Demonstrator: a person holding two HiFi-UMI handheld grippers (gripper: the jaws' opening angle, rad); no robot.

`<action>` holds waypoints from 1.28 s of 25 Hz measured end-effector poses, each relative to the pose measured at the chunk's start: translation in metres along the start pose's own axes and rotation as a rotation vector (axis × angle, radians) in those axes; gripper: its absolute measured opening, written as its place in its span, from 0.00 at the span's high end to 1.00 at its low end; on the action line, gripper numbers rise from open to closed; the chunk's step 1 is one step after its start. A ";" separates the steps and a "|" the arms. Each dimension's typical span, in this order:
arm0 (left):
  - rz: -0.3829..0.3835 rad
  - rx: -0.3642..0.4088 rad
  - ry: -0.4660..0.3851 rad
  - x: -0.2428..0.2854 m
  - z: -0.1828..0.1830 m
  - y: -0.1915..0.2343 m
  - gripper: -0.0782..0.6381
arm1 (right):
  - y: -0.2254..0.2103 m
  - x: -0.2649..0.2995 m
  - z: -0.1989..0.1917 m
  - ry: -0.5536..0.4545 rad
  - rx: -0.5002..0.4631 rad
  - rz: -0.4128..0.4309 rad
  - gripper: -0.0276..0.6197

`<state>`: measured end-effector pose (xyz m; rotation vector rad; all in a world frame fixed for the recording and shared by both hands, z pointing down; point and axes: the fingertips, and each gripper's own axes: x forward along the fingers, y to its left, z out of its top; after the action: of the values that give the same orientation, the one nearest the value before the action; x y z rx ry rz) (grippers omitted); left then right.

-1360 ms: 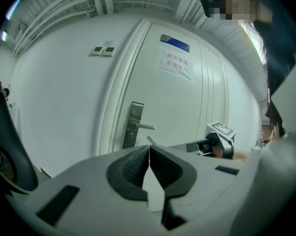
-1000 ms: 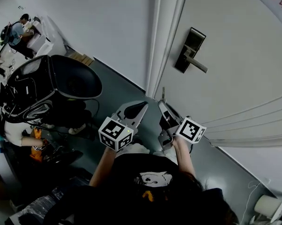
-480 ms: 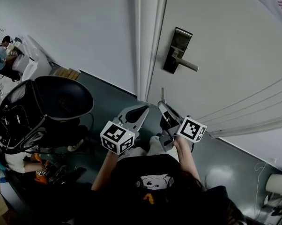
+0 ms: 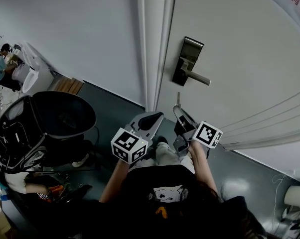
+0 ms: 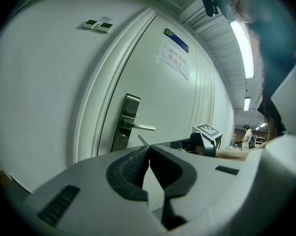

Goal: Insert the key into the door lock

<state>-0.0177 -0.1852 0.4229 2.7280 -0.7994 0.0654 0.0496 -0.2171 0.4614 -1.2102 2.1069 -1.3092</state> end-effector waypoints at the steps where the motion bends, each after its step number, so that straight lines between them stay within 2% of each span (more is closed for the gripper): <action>1: -0.002 0.003 -0.003 0.004 0.002 0.002 0.88 | -0.004 0.004 0.005 -0.004 -0.002 -0.001 0.93; 9: -0.014 0.034 -0.013 0.022 0.006 0.014 0.88 | -0.036 0.030 0.029 -0.060 0.034 -0.029 0.93; 16: -0.027 0.068 -0.021 0.028 0.004 0.017 0.88 | -0.061 0.049 0.039 -0.099 0.091 -0.010 0.93; 25: -0.046 0.152 -0.024 0.035 -0.006 0.017 0.88 | -0.080 0.066 0.056 -0.151 0.127 0.016 0.93; 32: -0.055 0.161 -0.011 0.044 -0.012 0.013 0.88 | -0.091 0.078 0.065 -0.182 0.192 0.046 0.93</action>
<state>0.0127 -0.2153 0.4437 2.9018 -0.7513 0.1078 0.0932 -0.3340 0.5165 -1.1469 1.8266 -1.2951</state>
